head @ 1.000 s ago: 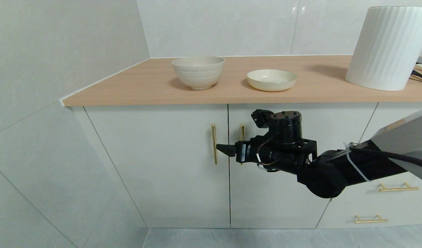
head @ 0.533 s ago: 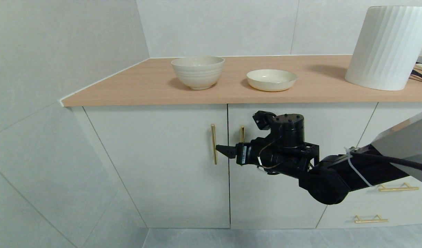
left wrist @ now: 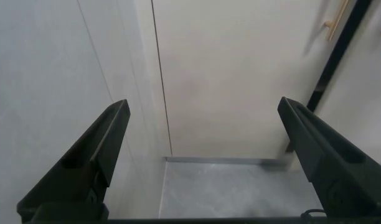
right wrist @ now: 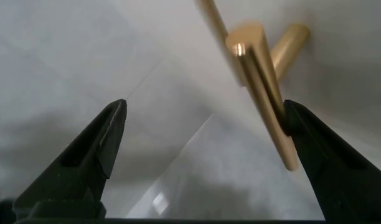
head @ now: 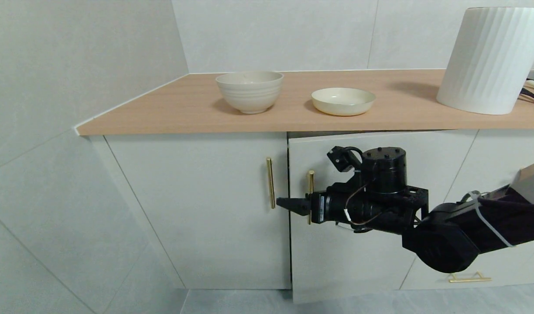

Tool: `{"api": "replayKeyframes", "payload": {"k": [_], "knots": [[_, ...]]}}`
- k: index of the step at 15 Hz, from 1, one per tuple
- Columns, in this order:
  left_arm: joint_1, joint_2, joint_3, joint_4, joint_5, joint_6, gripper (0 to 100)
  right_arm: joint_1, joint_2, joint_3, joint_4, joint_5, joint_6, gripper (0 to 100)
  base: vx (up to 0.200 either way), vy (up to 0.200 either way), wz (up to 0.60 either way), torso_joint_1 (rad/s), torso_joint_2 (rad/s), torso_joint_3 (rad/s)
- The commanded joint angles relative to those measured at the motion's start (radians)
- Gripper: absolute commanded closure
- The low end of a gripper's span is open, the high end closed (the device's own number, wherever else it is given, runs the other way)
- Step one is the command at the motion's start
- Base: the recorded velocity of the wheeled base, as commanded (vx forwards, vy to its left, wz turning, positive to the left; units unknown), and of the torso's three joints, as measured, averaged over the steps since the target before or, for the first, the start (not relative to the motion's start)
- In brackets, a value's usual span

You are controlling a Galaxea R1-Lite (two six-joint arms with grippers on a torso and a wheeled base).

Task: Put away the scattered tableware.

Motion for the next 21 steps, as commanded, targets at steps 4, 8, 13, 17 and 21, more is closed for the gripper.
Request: {"api": "replayKeyframes", "payload": {"k": [4, 8, 13, 17, 21], "knots": [[0.000, 0.000, 0.000, 0.000, 0.000, -0.001, 0, 0.002, -0.107, 0.112, -0.003, 0.142, -0.004, 0, 0.000, 0.000, 0.00, 0.000, 0.00, 0.000], [0.000, 0.000, 0.000, 0.000, 0.000, 0.015, 0, 0.027, -0.127, 0.182, -0.003, 0.145, -0.009, 0, 0.000, 0.000, 0.00, 0.000, 0.00, 0.000], [0.000, 0.002, -0.003, -0.002, -0.007, 0.074, 0, 0.028, -0.170, 0.276, -0.005, 0.193, -0.059, 0, 0.000, 0.000, 0.00, 0.000, 0.00, 0.000], [-0.001, 0.276, -0.271, 0.084, -0.201, 0.079, 0, 0.027, -0.189, 0.282, -0.005, 0.231, -0.067, 0, 0.000, 0.000, 0.00, 0.000, 0.00, 0.000], [-0.007, 0.790, -0.567, 0.074, -0.313, 0.131, 0, 0.027, -0.231, 0.368, -0.020, 0.237, -0.081, 0, 0.000, 0.000, 0.00, 0.000, 0.00, 0.000]]}}
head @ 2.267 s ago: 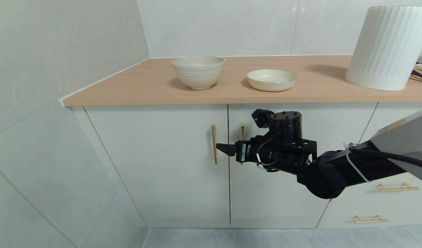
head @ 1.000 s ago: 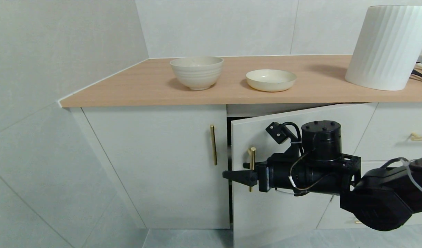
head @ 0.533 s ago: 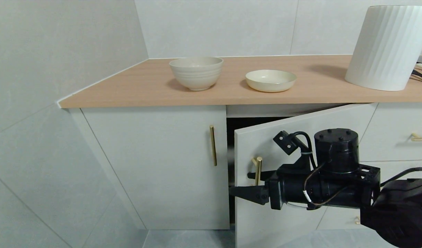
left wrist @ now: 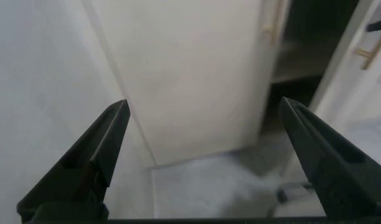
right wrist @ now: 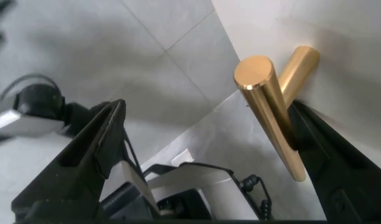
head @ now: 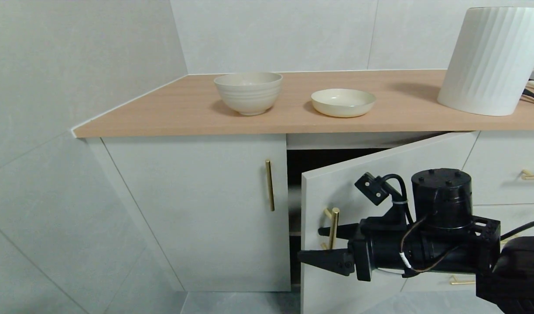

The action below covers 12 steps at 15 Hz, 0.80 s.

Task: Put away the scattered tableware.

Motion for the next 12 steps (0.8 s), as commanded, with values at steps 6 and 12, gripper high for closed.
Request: {"api": "replayKeyframes", "payload": {"k": [6, 12], "knots": [[-0.418, 0.807, -0.369, -0.208, -0.057, -0.115, 0, 0.001, -0.065, 0.124, -0.080, -0.001, -0.001, 0, 0.000, 0.000, 0.00, 0.000, 0.00, 0.000], [-0.550, 1.026, -0.356, -0.418, -0.055, -0.244, 0, 0.001, -0.070, 0.135, -0.080, 0.001, -0.002, 0, 0.000, 0.000, 0.00, 0.000, 0.00, 0.000]]}}
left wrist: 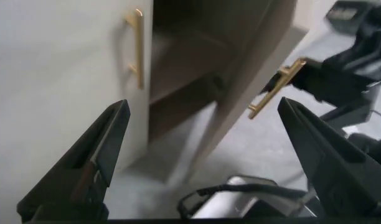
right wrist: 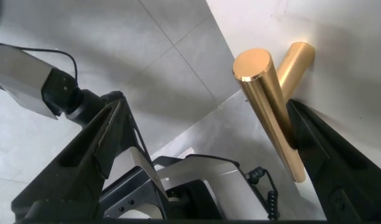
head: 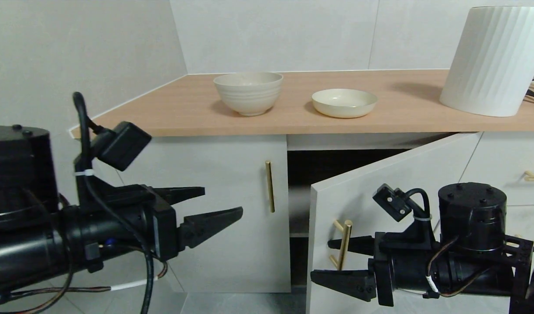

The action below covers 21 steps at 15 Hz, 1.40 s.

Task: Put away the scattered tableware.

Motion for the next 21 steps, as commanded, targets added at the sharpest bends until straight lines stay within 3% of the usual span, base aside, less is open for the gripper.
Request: {"api": "replayKeyframes", "payload": {"k": [1, 4, 6, 8, 14, 19, 21], "knots": [[-0.029, 0.086, 0.014, -0.009, -0.002, -0.004, 100, 0.000, 0.002, 0.000, -0.001, -0.003, -0.001, 0, 0.000, 0.000, 0.00, 0.000, 0.00, 0.000], [-0.055, 0.161, 0.014, -0.040, -0.002, -0.005, 100, 0.000, 0.000, 0.000, -0.001, -0.003, -0.001, 0, 0.000, 0.000, 0.00, 0.000, 0.00, 0.000], [-0.055, 0.240, 0.013, -0.147, 0.000, -0.004, 100, -0.001, -0.003, 0.001, -0.001, -0.004, -0.001, 0, 0.000, 0.000, 0.00, 0.000, 0.00, 0.000], [-0.075, 0.324, -0.007, -0.284, 0.000, -0.027, 100, -0.001, -0.018, 0.006, -0.001, -0.004, -0.001, 0, 0.000, 0.000, 0.00, 0.000, 0.00, 0.000], [-0.144, 0.508, -0.051, -0.468, -0.009, -0.036, 100, -0.001, -0.032, 0.021, -0.001, -0.004, 0.002, 0, 0.000, 0.000, 0.00, 0.000, 0.00, 0.000], [-0.198, 0.543, -0.097, -0.471, 0.003, -0.039, 100, -0.001, -0.021, 0.024, -0.003, -0.004, -0.001, 0, 0.000, 0.000, 0.00, 0.000, 0.00, 0.000], [-0.216, 0.556, -0.096, -0.492, 0.004, -0.094, 100, -0.003, -0.026, 0.026, -0.003, -0.006, -0.003, 0, 0.000, 0.000, 0.00, 0.000, 0.00, 0.000]]}}
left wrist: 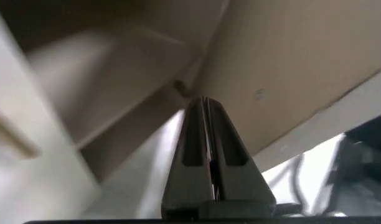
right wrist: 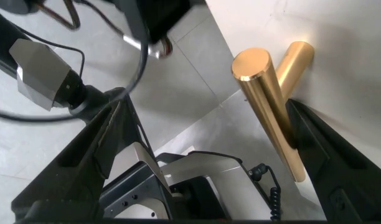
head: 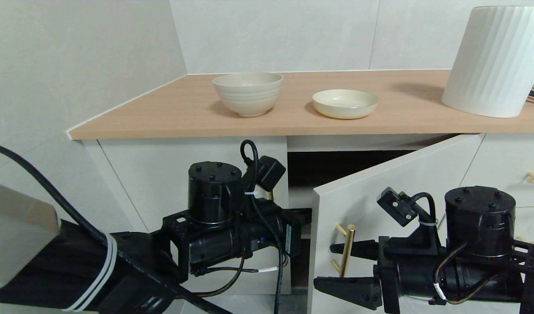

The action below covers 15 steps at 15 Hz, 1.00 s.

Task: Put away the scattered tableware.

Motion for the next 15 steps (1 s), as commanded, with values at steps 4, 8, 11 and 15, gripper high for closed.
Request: {"api": "replayKeyframes", "payload": {"k": [4, 8, 11, 15], "knots": [[-0.021, 0.013, 0.007, -0.055, 0.000, -0.110, 100, -0.009, -0.002, -0.001, -0.004, -0.004, -0.003, 0, 0.000, 0.000, 0.00, 0.000, 0.00, 0.000], [-0.029, 0.044, 0.004, -0.063, -0.002, -0.107, 100, -0.026, -0.017, 0.004, -0.004, -0.004, 0.000, 0, 0.000, 0.000, 0.00, 0.000, 0.00, 0.000], [-0.031, 0.057, 0.008, -0.088, -0.003, -0.107, 100, -0.049, -0.026, 0.004, -0.005, -0.004, -0.002, 0, 0.000, 0.000, 0.00, 0.000, 0.00, 0.000], [-0.043, 0.054, 0.013, -0.091, -0.009, -0.107, 100, -0.133, -0.028, -0.006, -0.005, -0.002, -0.003, 0, 0.000, 0.000, 0.00, 0.000, 0.00, 0.000]]}}
